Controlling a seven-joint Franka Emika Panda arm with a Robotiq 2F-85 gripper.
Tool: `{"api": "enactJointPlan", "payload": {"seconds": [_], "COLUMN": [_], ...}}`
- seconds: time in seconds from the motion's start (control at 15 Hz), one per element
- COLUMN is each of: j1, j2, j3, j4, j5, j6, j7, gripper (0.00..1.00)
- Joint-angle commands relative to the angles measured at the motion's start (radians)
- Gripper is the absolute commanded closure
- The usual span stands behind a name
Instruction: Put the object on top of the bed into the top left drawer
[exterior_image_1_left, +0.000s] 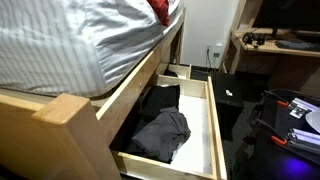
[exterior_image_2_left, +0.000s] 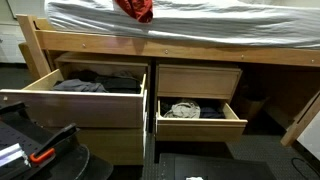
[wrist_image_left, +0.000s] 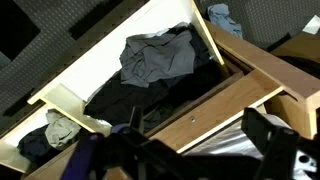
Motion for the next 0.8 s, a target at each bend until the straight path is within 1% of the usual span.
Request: {"api": "enactJointPlan", "payload": {"seconds": [0.0,0.27,0.33,0.4,0.53,0.67,0.73], "j1": [-0.006,-0.006,-0.044,-0.071,-0.123,-0.205,-0.253], "j2": [-0.001,-0.001,0.199,0.199,0.278,0.382,0.428], "j3": [0.003,0.003,0.079,0.109,0.16,0.229,0.267], "j4": [0.003,0.003,0.142,0.143,0.212,0.311,0.357], "j5": [0.003,0.003,0.02,0.019,-0.002,-0.074,-0.133], "j6": [-0.005,-0.005,0.097,0.166,0.295,0.358,0.389], "j7": [-0.004,-0.004,0.052,0.108,0.236,0.402,0.488], "gripper": [0.0,0.0,0.0,0.0,0.0,0.0,0.0]}}
